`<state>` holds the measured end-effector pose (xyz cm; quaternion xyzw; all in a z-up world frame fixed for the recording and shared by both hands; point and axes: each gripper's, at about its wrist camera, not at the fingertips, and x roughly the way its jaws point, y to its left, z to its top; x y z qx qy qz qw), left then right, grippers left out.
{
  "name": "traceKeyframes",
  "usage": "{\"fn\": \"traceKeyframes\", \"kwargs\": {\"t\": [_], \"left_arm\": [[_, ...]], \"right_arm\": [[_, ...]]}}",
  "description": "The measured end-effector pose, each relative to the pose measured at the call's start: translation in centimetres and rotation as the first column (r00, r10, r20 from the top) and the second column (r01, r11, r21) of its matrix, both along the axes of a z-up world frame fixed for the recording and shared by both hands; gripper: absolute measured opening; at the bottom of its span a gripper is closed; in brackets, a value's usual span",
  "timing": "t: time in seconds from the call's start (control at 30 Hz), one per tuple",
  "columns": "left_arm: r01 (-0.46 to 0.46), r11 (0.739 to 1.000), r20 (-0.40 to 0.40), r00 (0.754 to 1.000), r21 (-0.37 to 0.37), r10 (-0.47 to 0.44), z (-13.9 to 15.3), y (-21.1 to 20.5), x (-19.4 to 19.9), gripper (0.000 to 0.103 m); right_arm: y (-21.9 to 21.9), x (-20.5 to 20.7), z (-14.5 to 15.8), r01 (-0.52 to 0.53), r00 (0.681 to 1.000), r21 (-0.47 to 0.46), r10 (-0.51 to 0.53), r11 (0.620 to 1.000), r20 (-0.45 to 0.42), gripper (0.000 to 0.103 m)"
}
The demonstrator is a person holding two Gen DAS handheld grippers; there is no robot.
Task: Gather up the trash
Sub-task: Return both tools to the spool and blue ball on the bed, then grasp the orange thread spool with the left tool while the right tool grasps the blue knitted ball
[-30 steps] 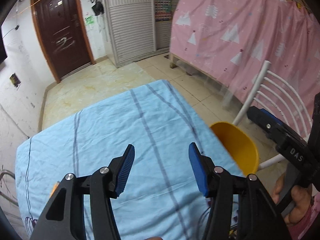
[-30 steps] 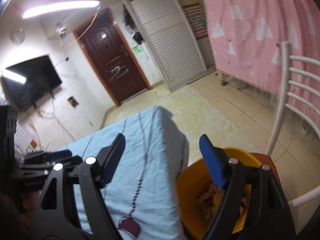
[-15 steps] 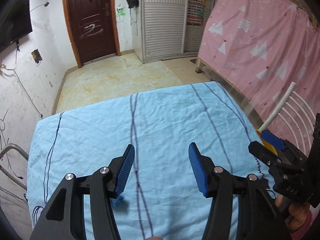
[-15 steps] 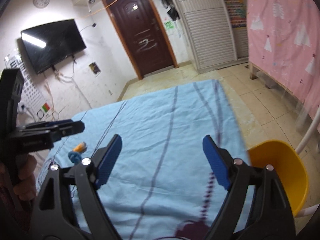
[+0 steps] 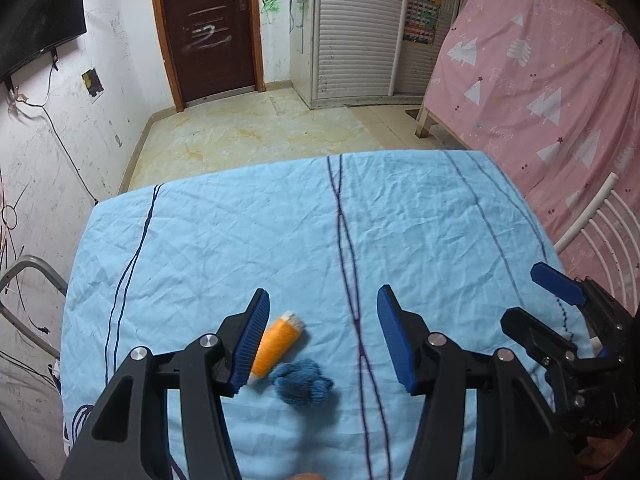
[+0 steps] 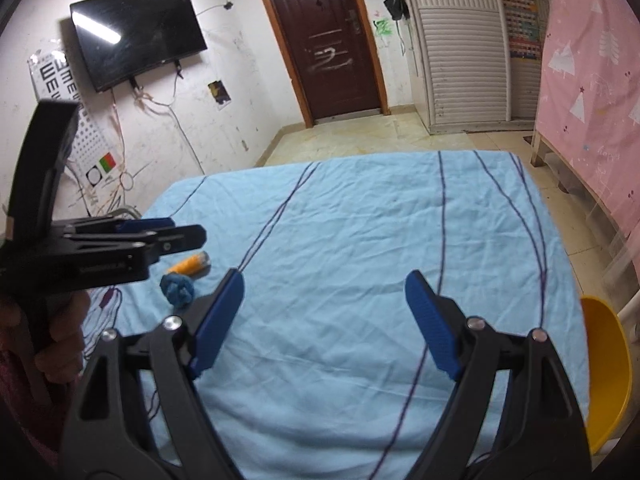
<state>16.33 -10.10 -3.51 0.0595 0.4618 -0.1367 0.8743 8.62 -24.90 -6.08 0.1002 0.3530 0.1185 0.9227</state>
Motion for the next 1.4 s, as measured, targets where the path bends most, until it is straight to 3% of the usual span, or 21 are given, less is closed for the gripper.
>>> {"fn": "traceKeyframes", "kwargs": {"t": [0.37,0.57,0.63,0.73,1.23,1.27,1.4], "left_arm": [[-0.014,0.999,-0.054,0.998,0.030,0.015,-3.3,2.3,1.6,0.045],[0.011,0.999,-0.072,0.997,0.032,-0.009,-4.3,2.9,1.6,0.026],[0.014,1.000,-0.065,0.998,0.028,-0.012,-4.3,3.2,1.5,0.016],[0.004,1.000,-0.052,0.999,0.021,-0.003,-4.1,3.6,1.4,0.010],[-0.058,0.997,-0.042,0.998,-0.043,0.056,-3.8,8.1,1.5,0.008],[-0.059,0.997,-0.042,0.997,-0.047,0.057,-3.7,8.3,1.5,0.008],[-0.068,0.996,-0.042,0.997,-0.061,0.066,-3.6,9.1,1.5,0.008]], "right_arm": [[4.5,0.4,-0.5,-0.107,0.994,-0.065,0.105,0.992,-0.033,0.080],[7.7,0.5,-0.8,-0.199,0.980,-0.097,0.195,0.975,-0.051,0.080],[8.7,0.4,-0.9,-0.222,0.975,-0.112,0.217,0.969,-0.056,0.081],[10.1,0.5,-1.0,-0.253,0.967,-0.128,0.247,0.959,-0.065,0.084],[15.9,2.1,-1.8,-0.339,0.938,-0.162,0.319,0.927,-0.138,0.084],[16.2,2.3,-1.9,-0.340,0.937,-0.164,0.318,0.926,-0.143,0.083],[16.9,3.0,-2.1,-0.334,0.938,-0.184,0.306,0.924,-0.166,0.062]]}}
